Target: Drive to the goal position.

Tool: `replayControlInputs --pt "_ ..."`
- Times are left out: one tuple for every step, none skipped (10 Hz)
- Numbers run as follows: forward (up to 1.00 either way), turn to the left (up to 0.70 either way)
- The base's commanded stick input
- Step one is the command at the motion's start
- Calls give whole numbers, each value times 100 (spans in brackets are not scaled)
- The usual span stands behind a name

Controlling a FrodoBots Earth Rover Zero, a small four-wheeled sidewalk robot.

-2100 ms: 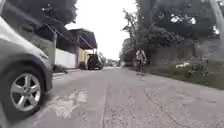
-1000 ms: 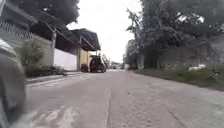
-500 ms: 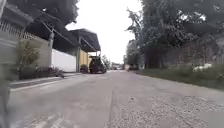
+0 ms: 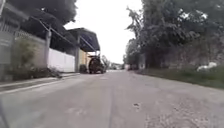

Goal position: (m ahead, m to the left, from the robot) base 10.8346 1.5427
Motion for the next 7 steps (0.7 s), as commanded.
replayControlInputs --pt "70 0" --pt "70 0" --pt "70 0" --pt "70 0" --pt "70 0" --pt "70 0" --pt "70 0"
